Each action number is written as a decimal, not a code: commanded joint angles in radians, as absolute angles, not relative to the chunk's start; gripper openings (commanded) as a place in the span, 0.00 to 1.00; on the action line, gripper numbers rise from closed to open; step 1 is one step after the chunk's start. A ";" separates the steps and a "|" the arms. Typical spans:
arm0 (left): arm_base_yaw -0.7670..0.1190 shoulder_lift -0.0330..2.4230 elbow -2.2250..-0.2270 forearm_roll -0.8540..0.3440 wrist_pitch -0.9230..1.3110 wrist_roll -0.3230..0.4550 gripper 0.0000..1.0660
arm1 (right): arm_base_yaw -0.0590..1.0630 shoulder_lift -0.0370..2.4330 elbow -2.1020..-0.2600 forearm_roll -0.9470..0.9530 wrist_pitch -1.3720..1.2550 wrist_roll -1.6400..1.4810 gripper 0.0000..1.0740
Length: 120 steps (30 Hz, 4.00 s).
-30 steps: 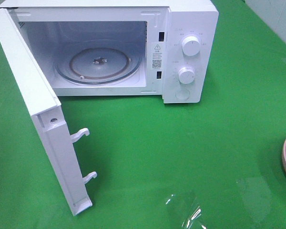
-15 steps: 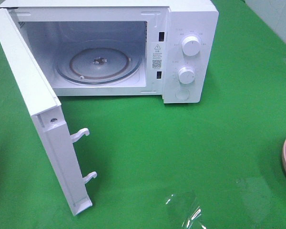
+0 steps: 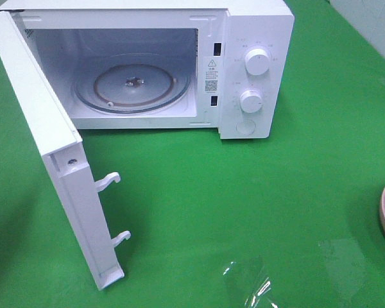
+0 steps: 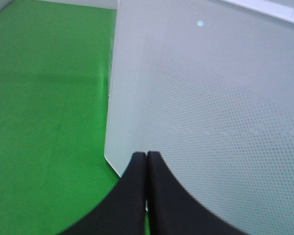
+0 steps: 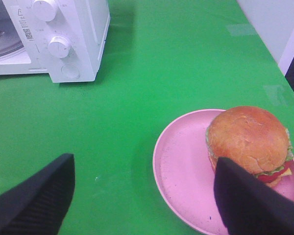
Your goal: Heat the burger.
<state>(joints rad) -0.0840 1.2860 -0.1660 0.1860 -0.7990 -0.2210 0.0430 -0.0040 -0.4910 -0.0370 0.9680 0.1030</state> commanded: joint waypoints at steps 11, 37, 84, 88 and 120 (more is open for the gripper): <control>-0.318 1.526 -0.172 -0.018 -1.064 -0.164 0.00 | 0.037 -0.030 -0.490 -0.039 0.961 0.093 0.70; -0.641 1.724 -0.548 -0.280 -0.902 -0.018 0.00 | 0.037 -0.030 -0.490 -0.039 0.961 0.093 0.70; -0.637 1.974 -1.089 -0.361 -0.645 0.077 0.00 | 0.037 -0.030 -0.490 -0.039 0.961 0.093 0.68; -0.625 1.978 -1.103 -0.367 -0.650 0.093 0.00 | 0.037 -0.030 -0.490 -0.039 0.961 0.093 0.68; -0.738 1.753 -0.875 -0.356 -0.130 0.093 0.94 | 0.037 -0.030 -0.490 -0.039 0.961 0.093 0.68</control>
